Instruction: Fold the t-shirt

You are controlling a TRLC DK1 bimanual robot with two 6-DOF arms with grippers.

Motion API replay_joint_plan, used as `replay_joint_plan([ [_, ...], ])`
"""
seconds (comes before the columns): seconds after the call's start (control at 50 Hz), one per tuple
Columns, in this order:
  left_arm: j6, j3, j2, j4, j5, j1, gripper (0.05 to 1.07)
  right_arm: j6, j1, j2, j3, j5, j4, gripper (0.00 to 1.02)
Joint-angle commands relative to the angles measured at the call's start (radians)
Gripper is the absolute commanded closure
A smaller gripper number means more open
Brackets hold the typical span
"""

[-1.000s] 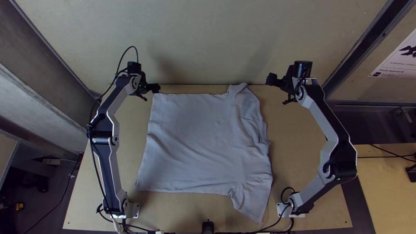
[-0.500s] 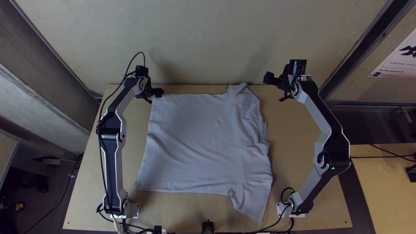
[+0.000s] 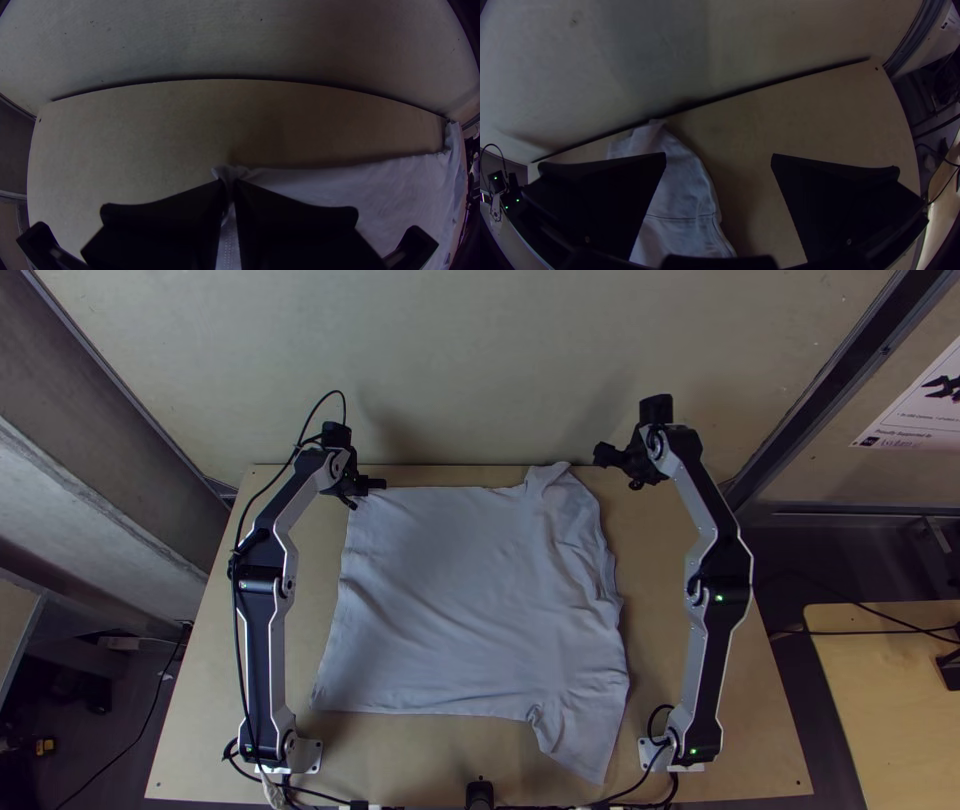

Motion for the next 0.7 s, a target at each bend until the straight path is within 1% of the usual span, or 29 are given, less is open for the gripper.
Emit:
replay_joint_plan([
  [0.0, 0.013, 0.010, -0.050, -0.014, -0.003, 0.002, 1.05, -0.008, 0.020, 0.071, 0.082, -0.009, -0.042, 0.10],
  [0.02, 0.012, 0.010, -0.054, -0.016, -0.003, 0.002, 1.05, -0.013, 0.025, 0.078, 0.082, -0.009, -0.041, 0.11],
  [0.06, 0.010, 0.010, -0.062, -0.019, -0.003, 0.003, 1.05, -0.020, 0.033, 0.091, 0.084, -0.009, -0.039, 0.17],
  [0.1, 0.010, 0.008, -0.071, -0.021, -0.003, 0.003, 1.05, -0.025, 0.040, 0.105, 0.085, -0.009, -0.038, 0.21],
  [0.18, 0.010, 0.005, -0.082, -0.028, -0.003, 0.002, 1.05, -0.024, 0.052, 0.133, 0.085, -0.009, -0.032, 0.21],
  [0.22, 0.010, 0.000, -0.090, -0.033, -0.003, 0.000, 1.05, -0.024, 0.056, 0.150, 0.090, -0.009, -0.030, 0.25],
  [0.38, 0.010, -0.017, -0.111, -0.045, -0.003, -0.003, 1.05, -0.019, 0.072, 0.188, 0.094, -0.009, -0.016, 0.25],
  [0.4, 0.009, -0.017, -0.111, -0.047, -0.003, -0.003, 1.05, -0.019, 0.072, 0.193, 0.094, -0.009, -0.013, 0.26],
  [0.5, 0.010, -0.017, -0.117, -0.050, -0.003, -0.004, 1.05, -0.019, 0.074, 0.213, 0.098, -0.008, 0.022, 0.49],
  [0.68, 0.007, -0.017, -0.128, -0.059, -0.003, -0.011, 1.05, -0.027, 0.075, 0.239, 0.110, -0.003, 0.037, 0.71],
])
